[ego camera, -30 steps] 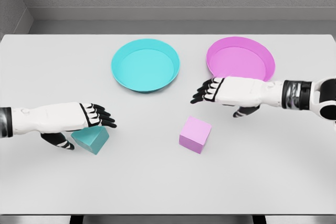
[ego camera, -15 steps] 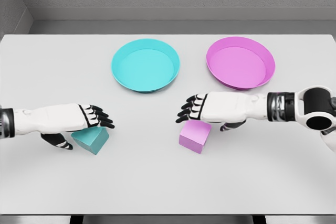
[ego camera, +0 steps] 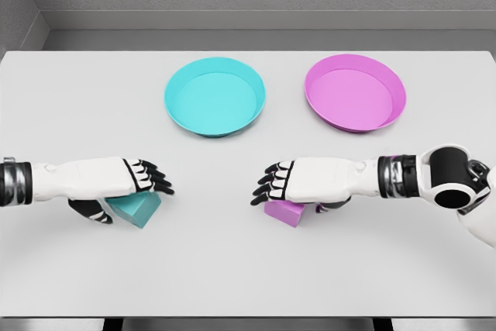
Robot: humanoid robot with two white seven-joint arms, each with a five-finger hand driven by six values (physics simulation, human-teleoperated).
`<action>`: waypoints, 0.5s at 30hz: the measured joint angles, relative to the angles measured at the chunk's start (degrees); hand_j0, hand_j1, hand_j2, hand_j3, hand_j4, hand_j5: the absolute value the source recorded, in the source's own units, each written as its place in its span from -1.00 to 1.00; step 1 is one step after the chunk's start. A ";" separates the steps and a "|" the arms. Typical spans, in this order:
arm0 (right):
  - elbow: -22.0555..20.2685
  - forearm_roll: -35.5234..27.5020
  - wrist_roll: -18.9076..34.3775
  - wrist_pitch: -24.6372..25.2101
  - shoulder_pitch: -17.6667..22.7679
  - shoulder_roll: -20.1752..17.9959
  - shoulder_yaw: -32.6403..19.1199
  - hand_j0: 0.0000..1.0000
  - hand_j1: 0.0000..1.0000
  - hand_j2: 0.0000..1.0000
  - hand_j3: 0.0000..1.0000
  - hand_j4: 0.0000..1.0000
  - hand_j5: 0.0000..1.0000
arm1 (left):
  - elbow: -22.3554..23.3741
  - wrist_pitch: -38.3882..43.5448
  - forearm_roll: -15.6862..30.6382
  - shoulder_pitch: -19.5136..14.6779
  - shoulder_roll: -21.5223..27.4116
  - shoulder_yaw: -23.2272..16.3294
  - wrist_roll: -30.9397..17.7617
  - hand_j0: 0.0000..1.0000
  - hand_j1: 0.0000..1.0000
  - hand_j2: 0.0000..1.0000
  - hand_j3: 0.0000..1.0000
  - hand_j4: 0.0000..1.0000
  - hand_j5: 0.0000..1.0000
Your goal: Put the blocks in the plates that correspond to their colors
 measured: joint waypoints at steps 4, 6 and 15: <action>0.30 0.28 0.00 0.00 0.09 0.06 -0.03 0.92 0.92 0.92 0.92 0.92 0.92 | 1.17 0.00 -0.19 0.00 -0.64 0.02 -0.01 1.00 1.00 1.00 1.00 1.00 1.00; 0.43 0.33 0.00 0.01 0.09 0.08 -0.03 0.90 0.90 0.90 0.90 0.90 0.90 | 1.38 0.00 -0.26 0.00 -0.78 0.02 -0.02 1.00 1.00 1.00 1.00 1.00 1.00; 1.24 -0.07 -0.15 0.17 0.09 0.44 -0.21 0.41 0.41 0.41 0.41 0.41 0.41 | 1.52 0.00 -0.96 0.00 -0.93 -0.04 -0.08 0.91 0.91 0.91 0.91 0.91 0.91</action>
